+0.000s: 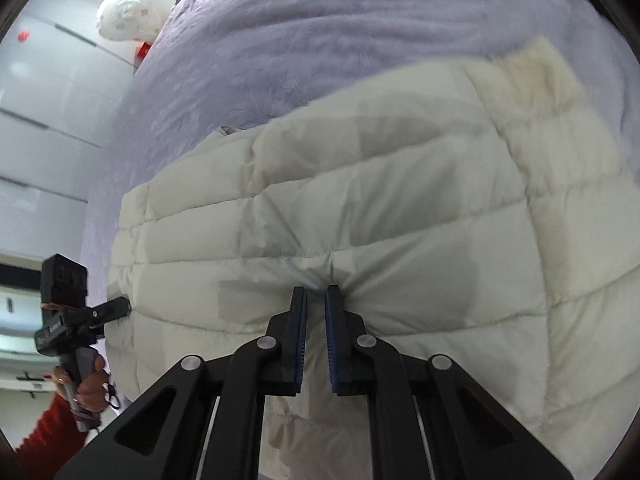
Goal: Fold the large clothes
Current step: 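Grasp the folded jacket with both tools and lift it off the bed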
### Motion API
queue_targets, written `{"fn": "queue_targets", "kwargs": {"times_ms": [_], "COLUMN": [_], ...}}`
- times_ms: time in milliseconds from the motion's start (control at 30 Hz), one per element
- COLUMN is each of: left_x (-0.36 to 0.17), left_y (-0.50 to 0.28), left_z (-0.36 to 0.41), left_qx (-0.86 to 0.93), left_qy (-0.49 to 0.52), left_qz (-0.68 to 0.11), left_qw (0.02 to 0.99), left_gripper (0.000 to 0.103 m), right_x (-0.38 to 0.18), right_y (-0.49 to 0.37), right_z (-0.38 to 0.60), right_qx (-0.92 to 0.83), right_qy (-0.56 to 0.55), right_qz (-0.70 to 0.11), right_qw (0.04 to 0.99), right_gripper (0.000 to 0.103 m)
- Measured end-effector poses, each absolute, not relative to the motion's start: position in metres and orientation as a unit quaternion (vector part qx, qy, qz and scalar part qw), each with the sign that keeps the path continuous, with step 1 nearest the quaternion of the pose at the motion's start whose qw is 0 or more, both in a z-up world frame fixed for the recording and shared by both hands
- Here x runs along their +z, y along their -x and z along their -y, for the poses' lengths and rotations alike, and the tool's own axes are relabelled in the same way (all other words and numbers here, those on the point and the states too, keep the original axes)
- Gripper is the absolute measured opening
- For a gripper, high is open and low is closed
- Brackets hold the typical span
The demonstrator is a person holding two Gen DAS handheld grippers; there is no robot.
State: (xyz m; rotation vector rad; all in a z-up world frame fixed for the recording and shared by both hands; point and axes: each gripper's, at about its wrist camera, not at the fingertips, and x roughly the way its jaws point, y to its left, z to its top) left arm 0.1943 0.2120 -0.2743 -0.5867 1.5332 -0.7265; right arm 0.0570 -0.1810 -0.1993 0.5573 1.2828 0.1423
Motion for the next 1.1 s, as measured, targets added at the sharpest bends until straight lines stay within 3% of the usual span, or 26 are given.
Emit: {"fn": "queue_targets", "kwargs": {"times_ms": [167,200,233,267,333,633,833,1100], "left_x": [-0.276,-0.274,-0.272,-0.27,-0.258,-0.157,-0.147,-0.146], "left_y": [-0.196,-0.196,-0.196,-0.196,-0.195,-0.159,-0.142,-0.144], "left_z": [-0.179,-0.173,-0.168,-0.161,-0.155,-0.063,-0.009,-0.008], "left_qx": [-0.351,-0.357,-0.365,-0.375,-0.386,-0.467,-0.461,-0.426], "left_qy": [0.23,0.227,0.228,0.238,0.251,0.188,0.166,0.157], "left_qz": [-0.666,-0.665,-0.665,-0.668,-0.66,-0.609,-0.612,-0.628], "left_qw": [0.617,0.616,0.611,0.597,0.594,0.613,0.621,0.632], "left_gripper": [0.089,0.083,0.057,0.039,0.03,0.03,0.029,0.03], "right_x": [-0.214,-0.217,-0.217,-0.218,-0.22,-0.239,-0.247,-0.236], "right_y": [-0.055,-0.054,-0.054,-0.053,-0.053,-0.056,-0.053,-0.057], "right_z": [0.185,0.185,0.184,0.183,0.181,0.182,0.2,0.23], "right_qx": [0.066,0.064,0.063,0.061,0.057,0.067,0.088,0.14], "right_qy": [-0.285,-0.288,-0.289,-0.289,-0.285,-0.297,-0.346,-0.46], "right_qz": [-0.585,-0.586,-0.586,-0.586,-0.588,-0.591,-0.591,-0.556], "right_qw": [0.756,0.755,0.755,0.754,0.755,0.747,0.724,0.677], "right_gripper": [0.008,0.008,0.007,0.007,0.007,0.005,0.005,0.005]}}
